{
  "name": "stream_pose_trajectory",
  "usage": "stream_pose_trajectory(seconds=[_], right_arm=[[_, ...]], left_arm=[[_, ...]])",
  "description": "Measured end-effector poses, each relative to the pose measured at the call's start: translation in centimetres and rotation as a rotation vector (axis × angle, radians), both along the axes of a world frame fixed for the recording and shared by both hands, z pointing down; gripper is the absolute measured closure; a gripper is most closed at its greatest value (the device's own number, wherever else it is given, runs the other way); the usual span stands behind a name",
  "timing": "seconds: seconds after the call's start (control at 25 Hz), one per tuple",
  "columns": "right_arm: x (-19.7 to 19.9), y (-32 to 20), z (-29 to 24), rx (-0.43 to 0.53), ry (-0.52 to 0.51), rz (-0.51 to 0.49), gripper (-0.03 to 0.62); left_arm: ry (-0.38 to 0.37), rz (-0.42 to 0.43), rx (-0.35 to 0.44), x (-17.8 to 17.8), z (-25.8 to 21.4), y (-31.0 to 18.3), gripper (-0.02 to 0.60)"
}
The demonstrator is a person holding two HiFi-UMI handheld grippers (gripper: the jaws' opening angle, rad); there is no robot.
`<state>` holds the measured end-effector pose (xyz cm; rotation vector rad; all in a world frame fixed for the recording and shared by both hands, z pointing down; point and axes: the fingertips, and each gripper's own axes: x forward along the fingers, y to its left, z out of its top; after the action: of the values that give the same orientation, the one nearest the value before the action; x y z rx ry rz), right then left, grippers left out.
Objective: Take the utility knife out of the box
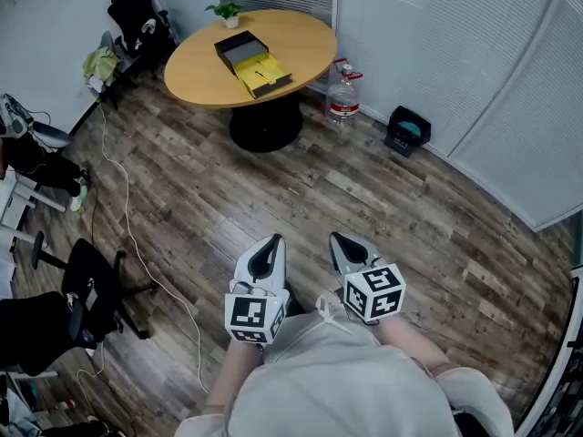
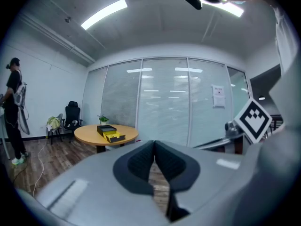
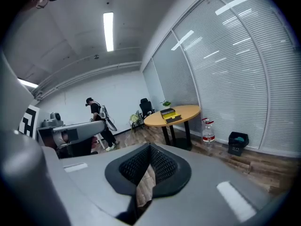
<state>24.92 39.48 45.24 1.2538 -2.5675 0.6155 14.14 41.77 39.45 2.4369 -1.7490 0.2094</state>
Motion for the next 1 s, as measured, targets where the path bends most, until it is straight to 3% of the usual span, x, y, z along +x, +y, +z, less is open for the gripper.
stream_pose_trajectory(seconds=[0.4,1.0], right_arm=[[-7.7,-11.7,-0.6,-0.013,0.026,0.0,0.594],[-20.5,-33.4,-1.9,0.017,0.052,0.151,0.594]], left_arm=[[0.03,0.0,-0.006,-8.4,-0.9,-12.9,0.575],[0.05,0.08,0.015,-23.7,-2.6,-35.3,0.575]])
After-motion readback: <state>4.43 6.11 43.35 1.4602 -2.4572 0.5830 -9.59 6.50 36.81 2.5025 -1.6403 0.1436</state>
